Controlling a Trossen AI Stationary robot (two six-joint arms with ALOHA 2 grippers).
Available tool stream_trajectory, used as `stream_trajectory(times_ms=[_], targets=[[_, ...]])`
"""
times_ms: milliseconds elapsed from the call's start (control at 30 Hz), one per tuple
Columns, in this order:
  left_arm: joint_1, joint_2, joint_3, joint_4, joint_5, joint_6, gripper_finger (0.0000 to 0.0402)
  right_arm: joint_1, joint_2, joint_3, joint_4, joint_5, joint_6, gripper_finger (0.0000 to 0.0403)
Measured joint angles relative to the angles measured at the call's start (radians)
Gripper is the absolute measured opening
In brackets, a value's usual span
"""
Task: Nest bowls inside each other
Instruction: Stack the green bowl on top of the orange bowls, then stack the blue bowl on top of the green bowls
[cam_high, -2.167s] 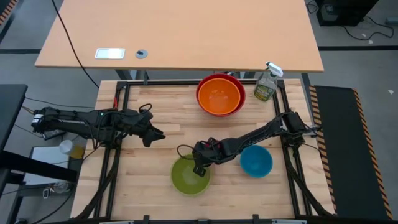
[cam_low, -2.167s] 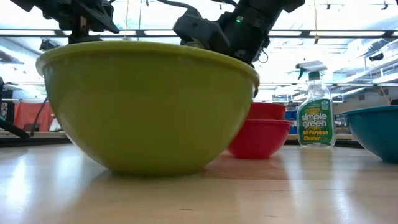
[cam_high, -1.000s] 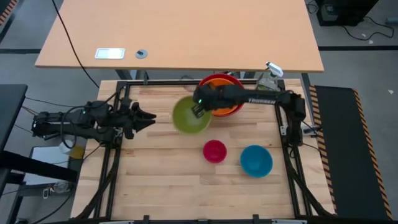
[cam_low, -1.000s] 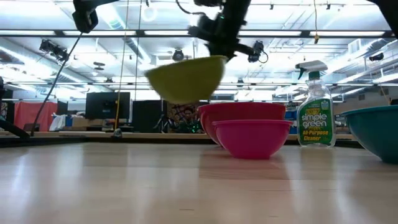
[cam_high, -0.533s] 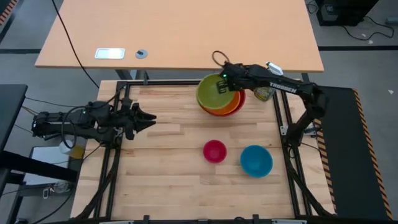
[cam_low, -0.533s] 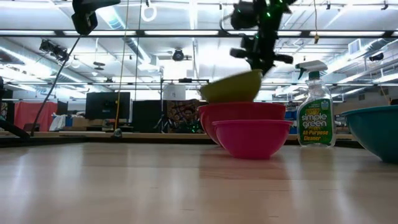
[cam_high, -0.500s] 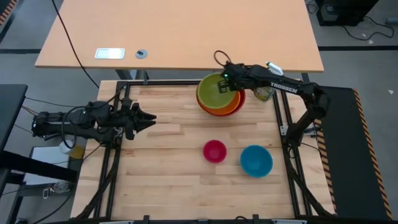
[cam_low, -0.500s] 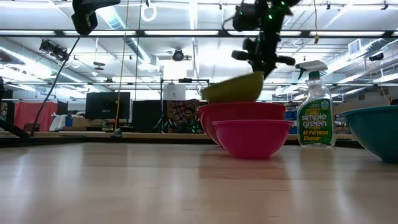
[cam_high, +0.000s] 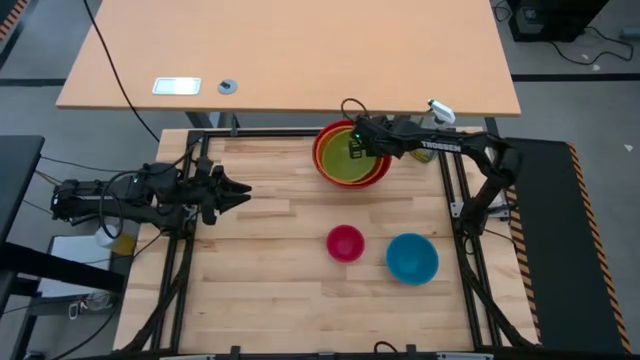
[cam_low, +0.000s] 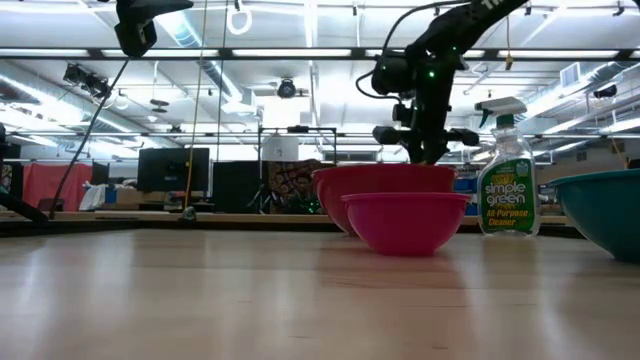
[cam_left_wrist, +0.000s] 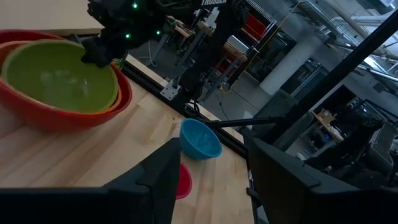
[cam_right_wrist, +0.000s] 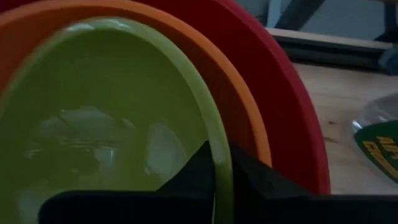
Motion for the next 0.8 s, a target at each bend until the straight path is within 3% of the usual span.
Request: stream_trajectory(times_ms=[200, 500, 800], targets=[[0.000, 0.000, 0.000, 0.000, -0.001, 0.005, 0.0192, 0.000, 0.000, 0.001, -0.006, -0.026, -0.070, 0.0088], [0.000, 0.000, 0.000, -0.030, -0.007, 0.031, 0.0192, 0.000, -0.011, 0.001, -0.023, -0.107, -0.134, 0.0185], [0.000, 0.000, 0.000, -0.033, -0.015, 0.032, 0.0192, -0.003, -0.147, 0.001, -0.143, -0.080, -0.167, 0.0262]])
